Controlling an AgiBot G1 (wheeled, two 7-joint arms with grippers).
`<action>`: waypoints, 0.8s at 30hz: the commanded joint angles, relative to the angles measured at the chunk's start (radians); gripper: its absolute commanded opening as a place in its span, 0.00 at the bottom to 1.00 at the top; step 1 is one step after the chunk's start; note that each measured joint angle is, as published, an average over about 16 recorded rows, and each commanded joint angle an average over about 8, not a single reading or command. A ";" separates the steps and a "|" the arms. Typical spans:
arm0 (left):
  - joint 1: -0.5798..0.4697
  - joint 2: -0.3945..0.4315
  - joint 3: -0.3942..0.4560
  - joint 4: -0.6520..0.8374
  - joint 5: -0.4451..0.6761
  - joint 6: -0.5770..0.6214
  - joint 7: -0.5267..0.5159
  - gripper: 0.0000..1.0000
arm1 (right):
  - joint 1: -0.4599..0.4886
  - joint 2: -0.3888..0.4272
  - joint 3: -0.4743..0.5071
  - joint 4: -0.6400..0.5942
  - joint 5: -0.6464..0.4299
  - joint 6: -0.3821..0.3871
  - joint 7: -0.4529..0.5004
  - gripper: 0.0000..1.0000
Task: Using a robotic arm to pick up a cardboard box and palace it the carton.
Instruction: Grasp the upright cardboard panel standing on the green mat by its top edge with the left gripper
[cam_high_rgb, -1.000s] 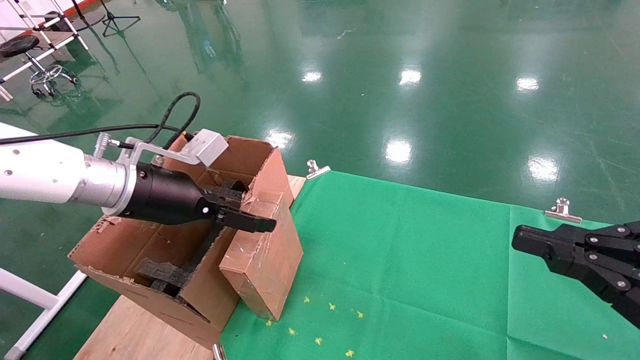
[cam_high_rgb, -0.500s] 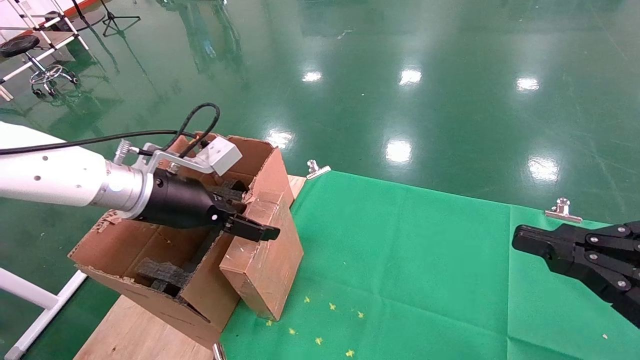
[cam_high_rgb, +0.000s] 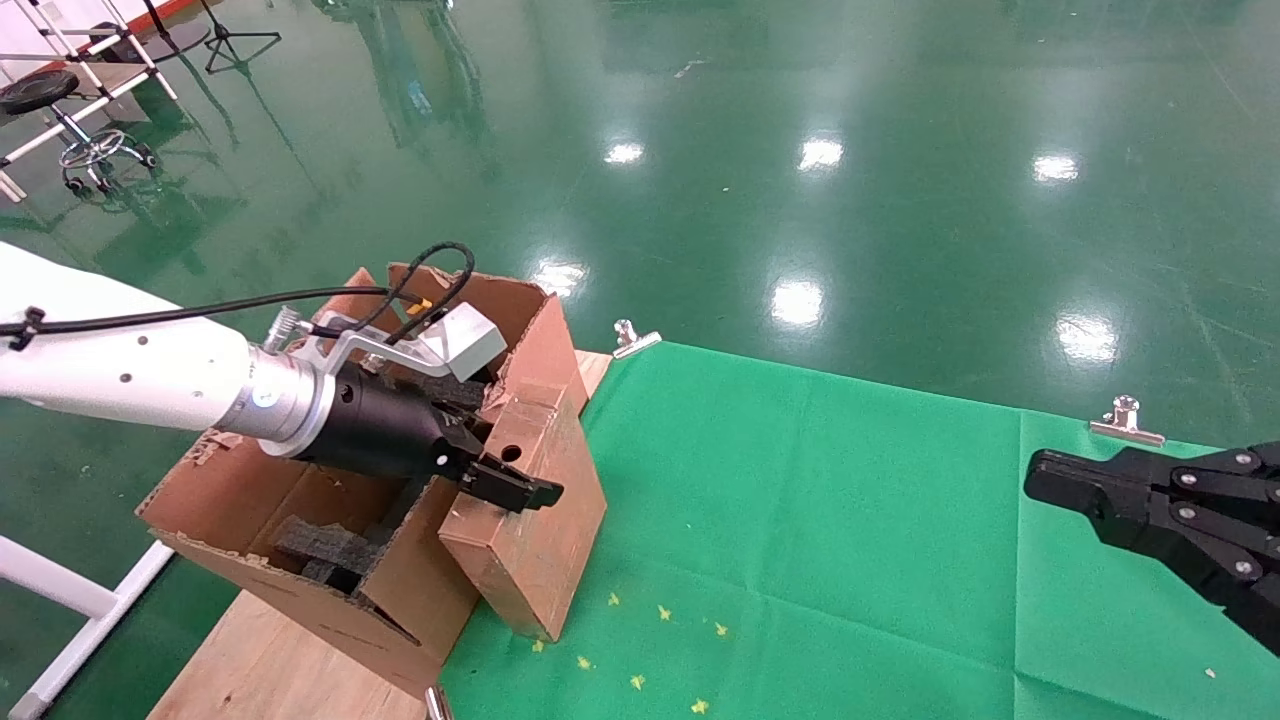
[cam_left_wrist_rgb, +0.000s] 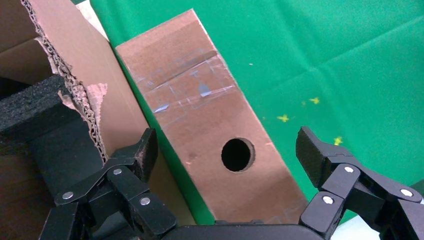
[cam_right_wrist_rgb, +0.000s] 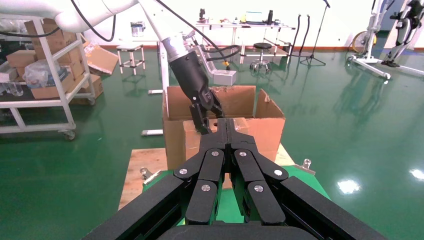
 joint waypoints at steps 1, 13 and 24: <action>0.000 0.003 0.004 0.000 0.008 -0.001 0.007 1.00 | 0.000 0.000 0.000 0.000 0.000 0.000 0.000 0.42; 0.001 0.003 0.004 0.000 0.011 -0.006 0.008 0.00 | 0.000 0.000 0.000 0.000 0.000 0.000 0.000 1.00; 0.001 0.002 0.003 0.000 0.007 -0.003 0.007 0.00 | 0.000 0.000 0.000 0.000 0.000 0.000 0.000 1.00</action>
